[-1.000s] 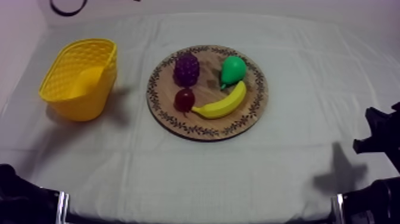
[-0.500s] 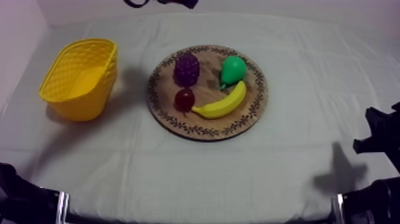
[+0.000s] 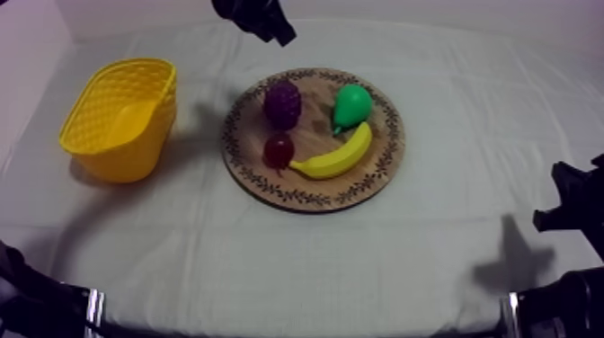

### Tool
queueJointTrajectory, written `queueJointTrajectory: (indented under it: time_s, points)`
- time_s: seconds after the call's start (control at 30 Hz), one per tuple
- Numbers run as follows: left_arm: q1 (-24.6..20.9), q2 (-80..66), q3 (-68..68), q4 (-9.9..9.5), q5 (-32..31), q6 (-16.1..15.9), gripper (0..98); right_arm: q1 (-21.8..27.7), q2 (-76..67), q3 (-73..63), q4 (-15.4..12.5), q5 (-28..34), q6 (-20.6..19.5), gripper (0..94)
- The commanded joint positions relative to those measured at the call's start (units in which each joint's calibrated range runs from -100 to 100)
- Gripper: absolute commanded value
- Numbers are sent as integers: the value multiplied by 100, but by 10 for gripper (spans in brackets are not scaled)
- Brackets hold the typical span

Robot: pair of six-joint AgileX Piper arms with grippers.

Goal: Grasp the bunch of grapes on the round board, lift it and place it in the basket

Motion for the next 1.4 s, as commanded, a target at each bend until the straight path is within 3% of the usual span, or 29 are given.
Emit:
queueJointTrajectory:
  time_s: [0.0, 0.17, 0.27, 0.37, 0.5, 0.63, 0.83, 1.13, 1.27, 1.37]
  points:
    - [-7, 82, -123, 4, 460, 42, 0, 1, -2, -1, 1, 1, 1, 5]
    - [0, 169, -314, 25, 629, 176, 0, 1, -2, -1, 1, 1, 1, 5]
    - [6, 197, -382, 63, 612, 450, 0, 1, -2, -1, 1, 1, 1, 5]
    - [12, 244, -456, 99, 564, 1038, 0, 1, -2, -1, 1, 1, 1, 5]
    - [27, 324, -610, 196, 529, 2285, 0, 1, -2, -1, 1, 1, 1, 5]
    - [8, 422, -823, 370, 527, 2779, 2, 1, -2, -1, 1, 1, 1, 5]
    - [-6, 540, -946, 435, 623, 2983, 1, 1, -2, -1, 1, 1, 1, 5]
    - [-38, 652, -797, 413, 552, 2967, 16, 1, -2, -1, 1, 1, 1, 5]
    - [-74, 630, -652, 404, 316, 2904, 88, 1, -2, -1, 1, 1, 1, 5]
    - [-122, 599, -464, 440, 140, 2820, 256, 1, -2, -1, 1, 1, 1, 5]
